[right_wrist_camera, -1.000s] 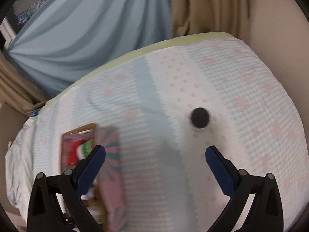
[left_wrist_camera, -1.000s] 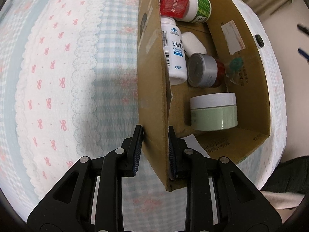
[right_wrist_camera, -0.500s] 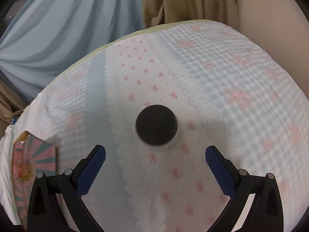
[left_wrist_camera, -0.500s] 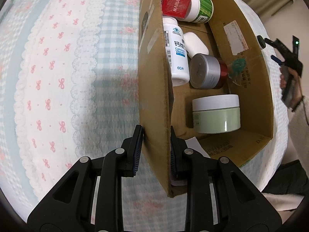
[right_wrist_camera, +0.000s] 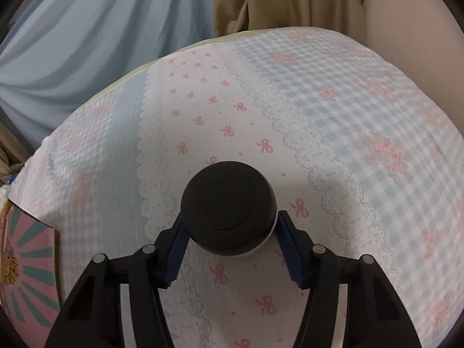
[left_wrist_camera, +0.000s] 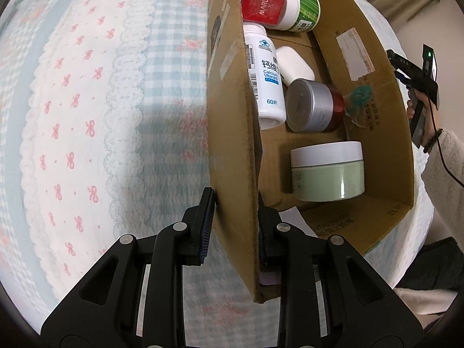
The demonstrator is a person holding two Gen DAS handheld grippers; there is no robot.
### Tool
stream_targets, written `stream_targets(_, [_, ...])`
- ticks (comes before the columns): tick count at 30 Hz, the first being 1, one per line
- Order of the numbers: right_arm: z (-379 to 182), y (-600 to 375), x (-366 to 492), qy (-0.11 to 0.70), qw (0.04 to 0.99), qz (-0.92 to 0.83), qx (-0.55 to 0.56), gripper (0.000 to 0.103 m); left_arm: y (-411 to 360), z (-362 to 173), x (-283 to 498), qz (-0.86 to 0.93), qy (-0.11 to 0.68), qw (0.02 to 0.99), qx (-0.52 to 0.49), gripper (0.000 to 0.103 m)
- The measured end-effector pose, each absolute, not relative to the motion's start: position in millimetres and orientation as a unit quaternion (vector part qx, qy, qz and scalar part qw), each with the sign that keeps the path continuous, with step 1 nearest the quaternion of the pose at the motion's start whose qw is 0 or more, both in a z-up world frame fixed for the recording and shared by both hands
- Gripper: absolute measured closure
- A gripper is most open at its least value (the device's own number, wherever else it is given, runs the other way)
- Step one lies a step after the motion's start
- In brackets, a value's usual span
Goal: Organize rigid objects
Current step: 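Grasp the black-lidded white jar with the right tool, then carry the black-lidded jar into the box with the right tool and release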
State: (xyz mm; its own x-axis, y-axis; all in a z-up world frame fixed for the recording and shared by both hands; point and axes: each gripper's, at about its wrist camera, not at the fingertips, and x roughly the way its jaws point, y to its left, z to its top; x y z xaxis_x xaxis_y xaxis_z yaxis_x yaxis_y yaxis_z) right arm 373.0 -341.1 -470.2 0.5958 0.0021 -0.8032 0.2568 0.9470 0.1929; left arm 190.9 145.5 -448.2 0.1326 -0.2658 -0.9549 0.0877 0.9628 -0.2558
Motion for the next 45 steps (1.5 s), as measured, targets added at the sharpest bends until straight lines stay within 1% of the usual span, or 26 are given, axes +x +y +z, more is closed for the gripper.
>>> stream_targets(7, [-466.2,-345.6,372.4,0.445,0.878,-0.059,0.164,0.049,148.5,-447.3,191.4,-0.119,0.647,0.75,-0.069,0.081])
stream_targets(12, [-445.4,-344.6,364.2,0.436,0.88,-0.047,0.184,0.049,150.6,-446.0,191.4,-0.118,0.647,0.75,-0.072,0.081])
stream_targets(21, [-351.8,-308.4,327.7,0.427,0.884,-0.003,0.191,0.049,148.1,-444.3,194.1,-0.126,0.651,0.746,-0.059,0.081])
stream_targets(25, [-312.4,-266.4,304.5,0.44,0.875,0.025,0.202,0.049,147.7,-445.9,197.5,-0.132,0.654,0.742,-0.06,0.081])
stream_targets(28, [-295.3,-225.7,288.9,0.454,0.865,0.049,0.209,0.049,148.6,-446.5,199.1,-0.137,0.655,0.74,-0.06,0.081])
stream_targets(32, [-291.7,-167.5,274.2,0.479,0.847,0.088,0.214,0.049,151.1,-446.0,201.8,-0.143,0.657,0.737,-0.064,0.081])
stream_targets(37, [-305.6,-102.1,262.1,0.511,0.826,0.126,0.204,0.049,153.3,-444.4,202.5,-0.146,0.656,0.737,-0.063,0.081])
stream_targets(45, [-341.9,-46.5,253.9,0.55,0.801,0.14,0.19,0.05,152.8,-442.7,201.6,-0.152,0.653,0.74,-0.057,0.081])
